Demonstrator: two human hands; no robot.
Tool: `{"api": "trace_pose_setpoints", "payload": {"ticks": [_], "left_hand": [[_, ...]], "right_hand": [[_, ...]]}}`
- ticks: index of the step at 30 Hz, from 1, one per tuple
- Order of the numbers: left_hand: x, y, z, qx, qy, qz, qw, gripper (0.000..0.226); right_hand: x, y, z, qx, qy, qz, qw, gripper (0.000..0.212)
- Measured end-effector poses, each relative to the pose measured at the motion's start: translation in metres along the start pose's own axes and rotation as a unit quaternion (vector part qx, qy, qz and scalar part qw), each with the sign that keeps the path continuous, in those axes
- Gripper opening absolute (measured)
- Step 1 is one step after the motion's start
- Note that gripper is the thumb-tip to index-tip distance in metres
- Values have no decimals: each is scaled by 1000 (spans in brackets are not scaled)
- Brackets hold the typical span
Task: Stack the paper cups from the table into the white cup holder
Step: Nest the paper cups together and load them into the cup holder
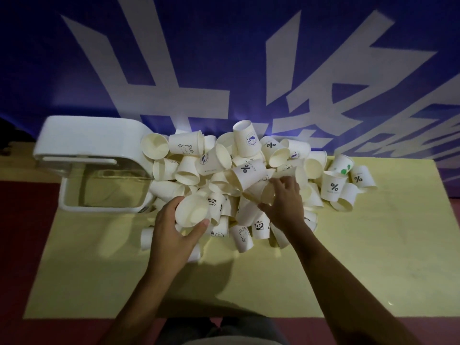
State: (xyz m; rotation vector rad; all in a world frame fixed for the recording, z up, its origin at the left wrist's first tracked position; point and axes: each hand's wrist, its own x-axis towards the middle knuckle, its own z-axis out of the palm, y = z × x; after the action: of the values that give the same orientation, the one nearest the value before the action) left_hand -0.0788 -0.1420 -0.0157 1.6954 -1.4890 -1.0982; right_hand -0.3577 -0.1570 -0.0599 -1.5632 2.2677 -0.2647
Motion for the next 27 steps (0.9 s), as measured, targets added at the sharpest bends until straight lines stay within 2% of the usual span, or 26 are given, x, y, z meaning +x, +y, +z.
{"api": "trace_pose_setpoints", "payload": {"ticks": [3, 8, 11, 14, 22, 27], "left_hand": [[-4, -3, -2, -12, 17, -9, 1000, 64], [-13, -8, -13, -28, 26, -12, 999, 60], [-16, -10, -24, -38, 30, -14, 999, 55], [-15, -17, -41, -41, 42, -18, 998, 60], [2, -56, -127, -44, 63, -18, 997, 65], [35, -97, -209, -51, 69, -10, 996, 65]], "right_hand": [[-9, 6, -3, 43, 11, -18, 999, 76], [-38, 8, -23, 136, 49, -19, 989, 83], [-58, -4, -33, 156, 64, -27, 985, 79], [-71, -26, -33, 184, 58, -36, 981, 74], [-89, -123, 1, 257, 12, -82, 963, 79], [-101, -213, 41, 307, -5, -80, 948, 71]]}}
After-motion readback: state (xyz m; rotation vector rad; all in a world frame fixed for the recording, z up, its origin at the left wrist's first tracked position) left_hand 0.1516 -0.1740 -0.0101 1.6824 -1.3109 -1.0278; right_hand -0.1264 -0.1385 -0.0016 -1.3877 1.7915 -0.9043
